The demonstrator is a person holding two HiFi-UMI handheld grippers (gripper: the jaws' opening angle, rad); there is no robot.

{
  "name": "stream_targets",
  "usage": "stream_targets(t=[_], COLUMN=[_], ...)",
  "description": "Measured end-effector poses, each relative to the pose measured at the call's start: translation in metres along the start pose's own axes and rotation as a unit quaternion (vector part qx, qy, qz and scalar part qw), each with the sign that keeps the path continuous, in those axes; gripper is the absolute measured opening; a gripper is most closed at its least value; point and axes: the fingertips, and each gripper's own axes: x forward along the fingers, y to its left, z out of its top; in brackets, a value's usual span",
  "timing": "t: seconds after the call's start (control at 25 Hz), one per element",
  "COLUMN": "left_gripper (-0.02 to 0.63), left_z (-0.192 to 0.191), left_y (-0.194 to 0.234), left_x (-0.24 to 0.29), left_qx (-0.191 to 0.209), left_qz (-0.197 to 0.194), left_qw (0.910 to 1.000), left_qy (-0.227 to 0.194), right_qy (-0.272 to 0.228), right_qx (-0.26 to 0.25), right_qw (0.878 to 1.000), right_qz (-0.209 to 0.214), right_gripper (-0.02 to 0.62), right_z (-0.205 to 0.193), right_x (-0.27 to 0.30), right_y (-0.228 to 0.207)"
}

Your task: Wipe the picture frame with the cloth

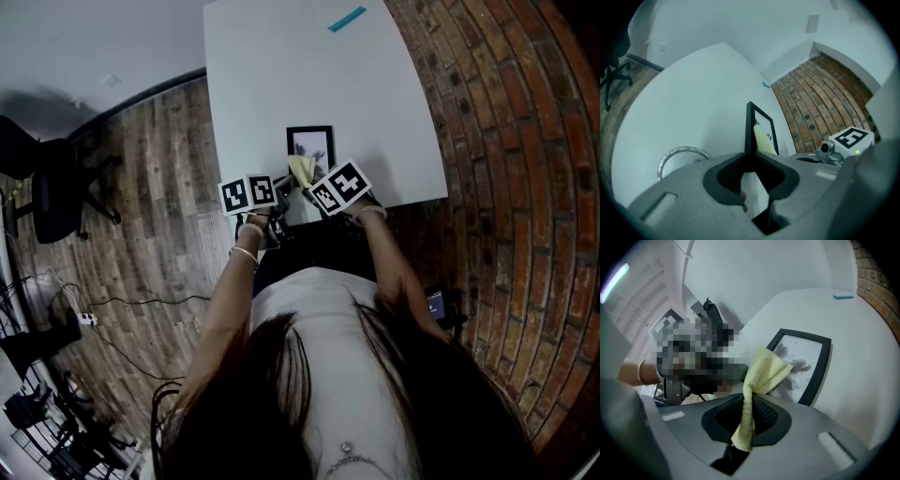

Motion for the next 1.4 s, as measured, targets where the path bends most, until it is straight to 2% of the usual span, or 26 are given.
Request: stream_targets(t=[0.6, 1.4], left_gripper=[0.071, 0.067], left_z=[-0.001, -0.002], left_y=[-0.001, -0.002], left_x=[-0.001, 0.002], left_qx=[-0.017, -0.014], left_qz=[-0.016, -0.022], left_qw=[0.9997, 0.9997], left_qy=[-0.006, 0.001], right_qy=[0.001, -0.002], right_qx=[0.000, -0.004], right_qw=[1.000, 1.000], right_qz=[0.015, 0.027], right_gripper=[0.037, 0.035], right_z=[0.006, 0.030], right_x=[0.003, -0.002], right_y=[0.006, -0.001])
